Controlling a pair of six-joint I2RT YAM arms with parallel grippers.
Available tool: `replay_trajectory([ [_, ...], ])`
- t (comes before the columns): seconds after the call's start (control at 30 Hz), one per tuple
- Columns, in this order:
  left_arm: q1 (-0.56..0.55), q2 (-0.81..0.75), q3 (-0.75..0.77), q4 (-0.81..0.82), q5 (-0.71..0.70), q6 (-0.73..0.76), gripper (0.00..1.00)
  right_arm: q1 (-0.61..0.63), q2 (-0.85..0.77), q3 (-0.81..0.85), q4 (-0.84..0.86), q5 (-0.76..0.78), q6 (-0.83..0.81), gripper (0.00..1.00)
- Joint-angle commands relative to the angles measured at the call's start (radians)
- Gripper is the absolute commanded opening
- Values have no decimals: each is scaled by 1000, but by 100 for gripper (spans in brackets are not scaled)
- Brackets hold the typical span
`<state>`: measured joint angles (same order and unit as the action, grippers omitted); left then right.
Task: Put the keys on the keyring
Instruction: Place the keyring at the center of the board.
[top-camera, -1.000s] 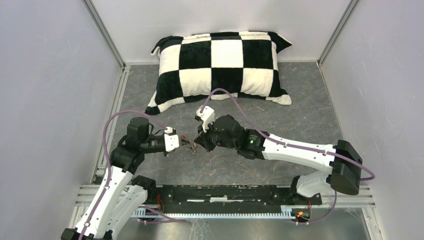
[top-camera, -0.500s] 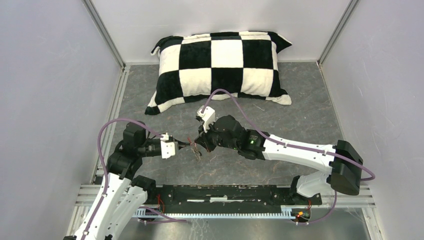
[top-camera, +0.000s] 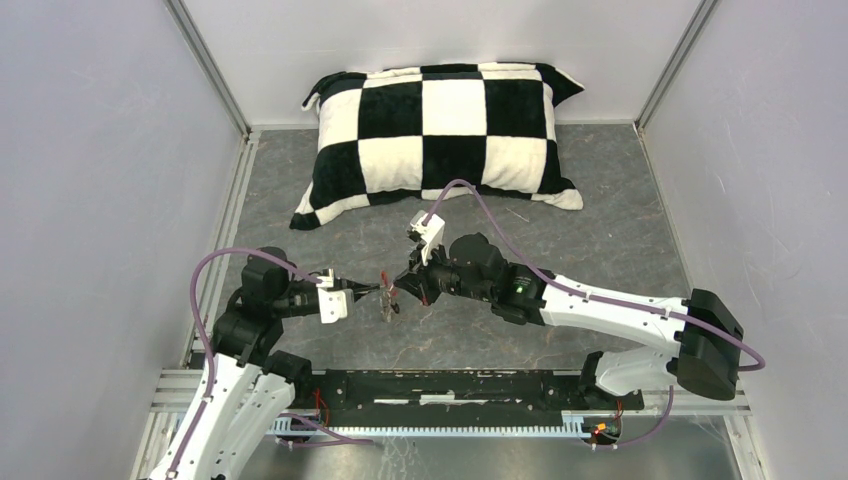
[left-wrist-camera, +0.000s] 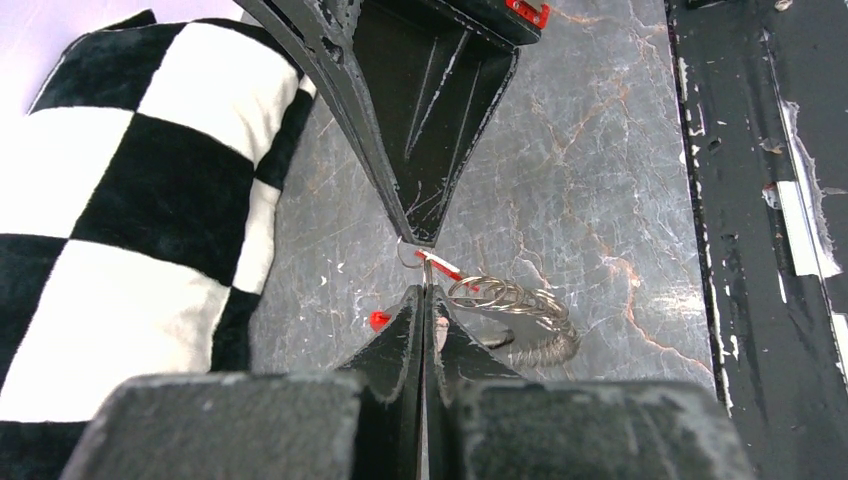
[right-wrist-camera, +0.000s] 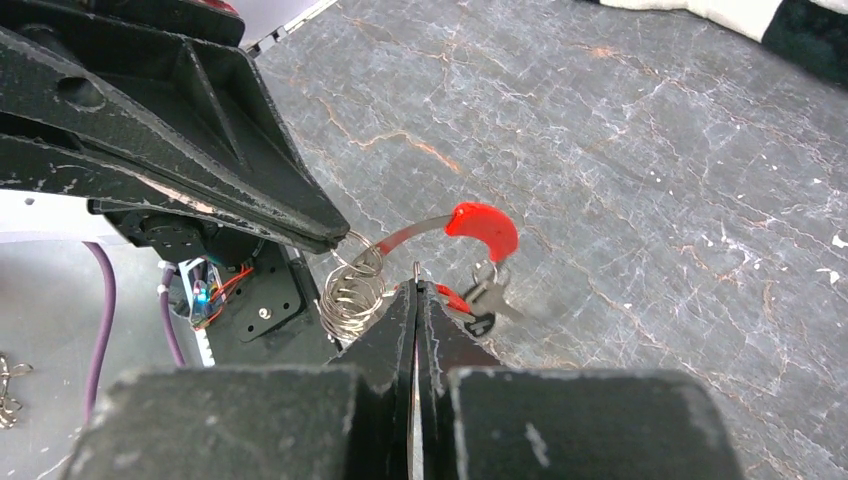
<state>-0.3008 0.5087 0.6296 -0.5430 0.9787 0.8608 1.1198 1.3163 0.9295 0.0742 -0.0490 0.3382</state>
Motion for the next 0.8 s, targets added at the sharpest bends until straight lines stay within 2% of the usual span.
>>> replay_trajectory([
  [0.0, -3, -7, -4, 83, 26, -42, 2, -8, -35, -14, 68, -45, 6, 0],
  [0.37, -4, 0, -21, 95, -2, -51, 2, -8, -27, 10, 89, -161, -29, 1],
  [0.77, -3, -6, -21, 94, 2, -39, 2, -6, -4, 31, 81, -133, -27, 0],
])
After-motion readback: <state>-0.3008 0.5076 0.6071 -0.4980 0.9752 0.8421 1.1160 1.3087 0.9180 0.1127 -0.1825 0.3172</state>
